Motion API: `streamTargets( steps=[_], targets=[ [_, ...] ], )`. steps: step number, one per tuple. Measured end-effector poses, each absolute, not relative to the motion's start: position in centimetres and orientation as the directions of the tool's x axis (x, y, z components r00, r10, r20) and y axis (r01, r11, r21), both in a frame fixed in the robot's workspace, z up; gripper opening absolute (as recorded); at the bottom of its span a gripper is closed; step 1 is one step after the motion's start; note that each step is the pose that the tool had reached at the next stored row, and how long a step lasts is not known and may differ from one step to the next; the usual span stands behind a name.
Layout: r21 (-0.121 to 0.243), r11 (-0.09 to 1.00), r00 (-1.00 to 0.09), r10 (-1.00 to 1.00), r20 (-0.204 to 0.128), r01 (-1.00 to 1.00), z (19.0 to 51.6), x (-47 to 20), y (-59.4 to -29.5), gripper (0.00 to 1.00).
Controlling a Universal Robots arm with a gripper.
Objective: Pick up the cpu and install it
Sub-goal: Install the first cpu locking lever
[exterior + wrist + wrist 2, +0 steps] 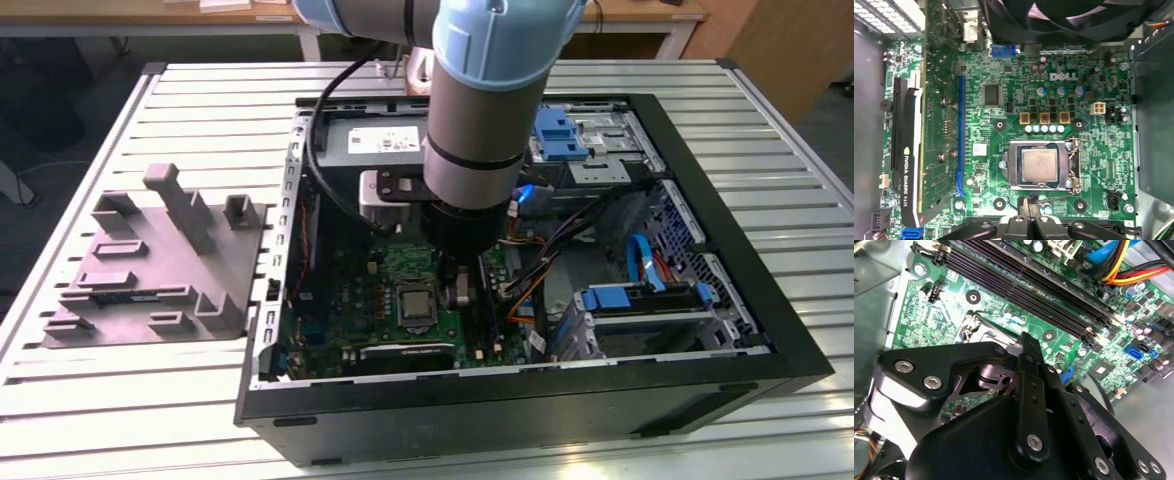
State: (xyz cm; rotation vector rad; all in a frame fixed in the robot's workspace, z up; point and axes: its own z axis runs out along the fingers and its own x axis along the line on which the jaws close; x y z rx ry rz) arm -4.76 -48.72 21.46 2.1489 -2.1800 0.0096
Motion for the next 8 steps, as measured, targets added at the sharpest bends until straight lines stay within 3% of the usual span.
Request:
streamTargets(
  steps=[8],
  targets=[
    [0.052, 0.003, 0.0, -0.998, 0.062, -0.999, 21.31, -4.76, -49.24, 0.11]
  ],
)
